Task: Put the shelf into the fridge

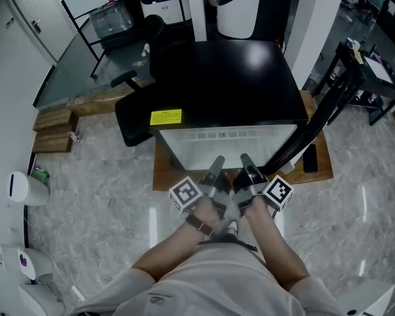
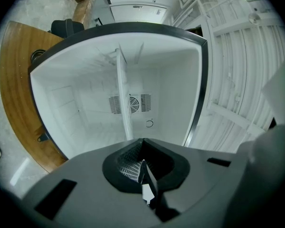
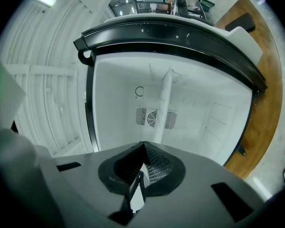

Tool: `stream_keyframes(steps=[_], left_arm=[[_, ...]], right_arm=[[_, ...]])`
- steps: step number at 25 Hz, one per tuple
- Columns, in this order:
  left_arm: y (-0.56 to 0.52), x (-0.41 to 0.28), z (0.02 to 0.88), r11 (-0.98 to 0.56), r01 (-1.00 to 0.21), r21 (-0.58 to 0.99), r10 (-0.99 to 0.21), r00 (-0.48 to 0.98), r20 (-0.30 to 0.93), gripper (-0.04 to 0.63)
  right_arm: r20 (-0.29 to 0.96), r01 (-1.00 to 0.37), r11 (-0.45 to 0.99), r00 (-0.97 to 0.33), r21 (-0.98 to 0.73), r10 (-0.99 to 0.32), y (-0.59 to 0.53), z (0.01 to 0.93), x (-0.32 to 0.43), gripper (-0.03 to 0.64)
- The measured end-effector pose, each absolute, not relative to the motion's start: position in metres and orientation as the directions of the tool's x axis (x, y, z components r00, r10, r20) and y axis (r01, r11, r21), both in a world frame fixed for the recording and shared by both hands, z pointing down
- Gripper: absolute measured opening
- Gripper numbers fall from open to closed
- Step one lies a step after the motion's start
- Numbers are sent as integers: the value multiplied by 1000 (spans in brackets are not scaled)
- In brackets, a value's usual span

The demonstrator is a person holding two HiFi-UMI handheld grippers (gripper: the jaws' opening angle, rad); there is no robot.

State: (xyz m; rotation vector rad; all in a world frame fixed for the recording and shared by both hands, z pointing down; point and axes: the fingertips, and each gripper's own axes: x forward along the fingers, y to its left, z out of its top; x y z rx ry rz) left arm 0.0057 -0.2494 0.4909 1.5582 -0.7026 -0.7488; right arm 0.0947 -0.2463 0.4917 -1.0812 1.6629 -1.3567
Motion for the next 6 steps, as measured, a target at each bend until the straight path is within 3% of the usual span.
stream_keyframes(steps=[6], left_arm=[[-248, 1, 493, -110, -17, 994, -789, 610, -76, 6]], right_arm=[[-14, -153, 80, -390, -985, -921, -245, 496, 88, 21]])
